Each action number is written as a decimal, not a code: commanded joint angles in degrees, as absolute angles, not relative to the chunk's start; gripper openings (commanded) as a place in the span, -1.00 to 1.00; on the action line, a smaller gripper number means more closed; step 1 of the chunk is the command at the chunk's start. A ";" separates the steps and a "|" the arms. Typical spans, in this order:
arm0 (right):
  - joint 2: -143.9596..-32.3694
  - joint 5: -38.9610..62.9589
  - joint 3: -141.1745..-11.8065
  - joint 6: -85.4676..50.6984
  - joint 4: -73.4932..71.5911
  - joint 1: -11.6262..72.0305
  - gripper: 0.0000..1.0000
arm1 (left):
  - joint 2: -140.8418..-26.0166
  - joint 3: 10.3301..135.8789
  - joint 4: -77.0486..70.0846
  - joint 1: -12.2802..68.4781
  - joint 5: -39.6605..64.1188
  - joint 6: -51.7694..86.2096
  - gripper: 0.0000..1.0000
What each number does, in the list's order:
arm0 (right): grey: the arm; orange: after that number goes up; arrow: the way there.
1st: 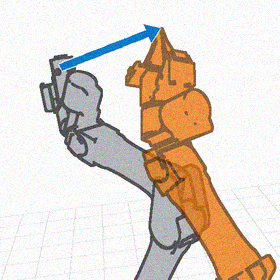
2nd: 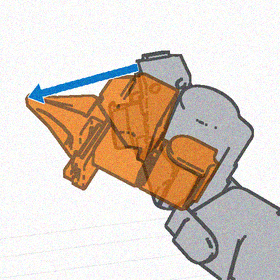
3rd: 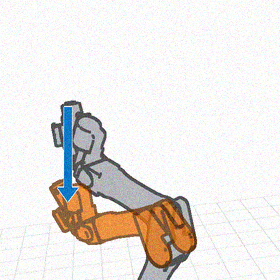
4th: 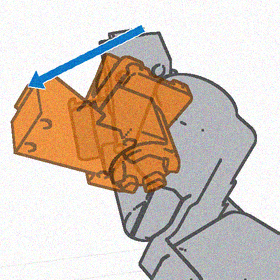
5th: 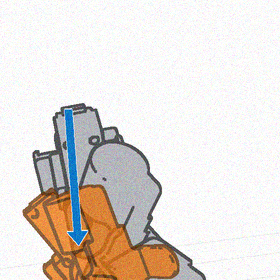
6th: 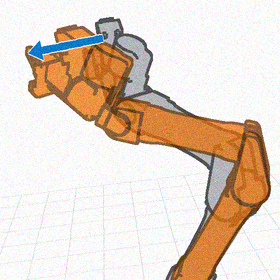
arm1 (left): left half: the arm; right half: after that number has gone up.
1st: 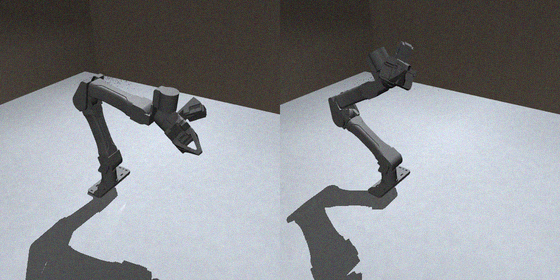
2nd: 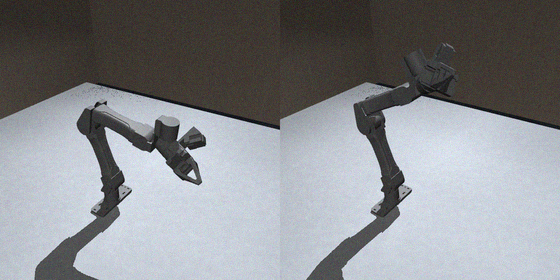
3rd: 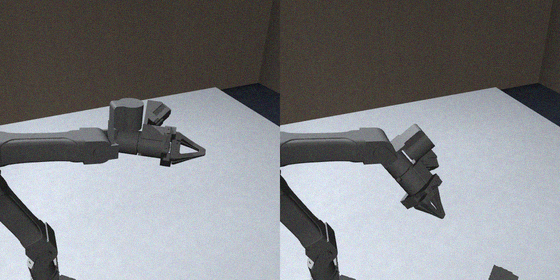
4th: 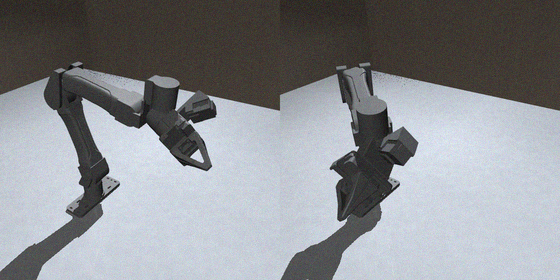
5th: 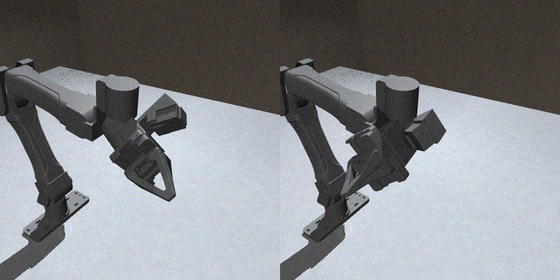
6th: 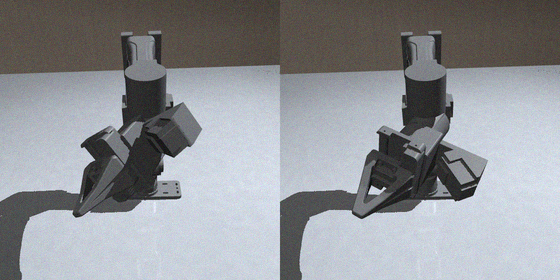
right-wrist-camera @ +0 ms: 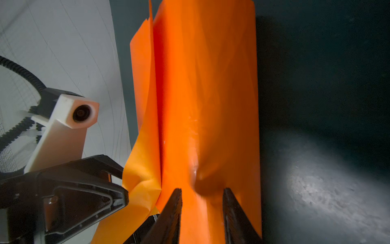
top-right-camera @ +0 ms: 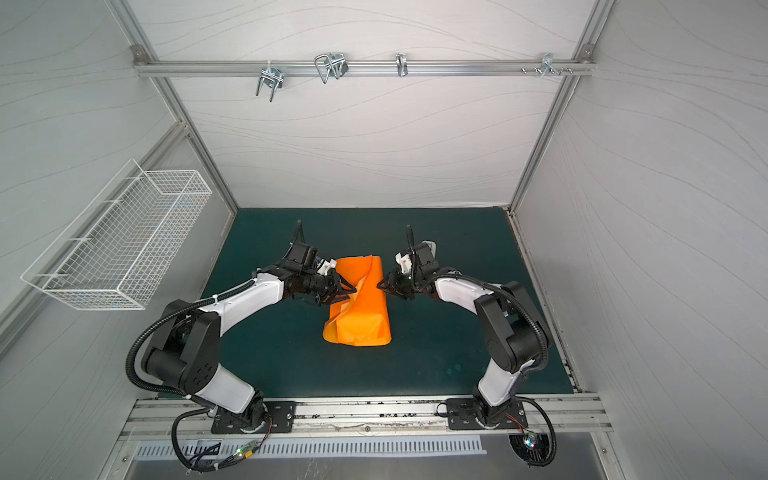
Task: Wrap a gift box in wrapping paper
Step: Fold the wrapping paper for the gift box.
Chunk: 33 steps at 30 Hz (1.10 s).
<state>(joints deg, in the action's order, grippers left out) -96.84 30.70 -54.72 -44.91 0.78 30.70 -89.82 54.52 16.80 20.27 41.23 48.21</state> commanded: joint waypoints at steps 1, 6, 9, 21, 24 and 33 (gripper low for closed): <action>-97.20 31.20 -54.67 -45.22 -0.18 31.59 -0.35 | -90.50 57.25 17.27 20.96 42.40 47.81 -0.62; -97.09 30.87 -55.02 -45.64 0.05 32.67 -0.40 | -90.97 59.00 18.16 22.31 42.68 47.80 -0.83; -97.03 30.50 -55.38 -45.35 0.49 33.17 -0.40 | -90.90 60.54 19.24 23.36 42.45 47.40 -0.87; -97.82 30.44 -55.81 -45.46 0.66 33.93 -0.43 | -95.51 61.96 19.55 24.82 41.74 46.50 -0.88; -97.82 30.60 -55.91 -45.45 0.82 33.87 -0.43 | -96.40 61.74 18.82 25.07 41.84 46.74 -0.81; -97.33 30.71 -55.90 -45.63 0.97 33.93 -0.41 | -96.64 60.21 17.73 25.17 41.90 47.38 -0.13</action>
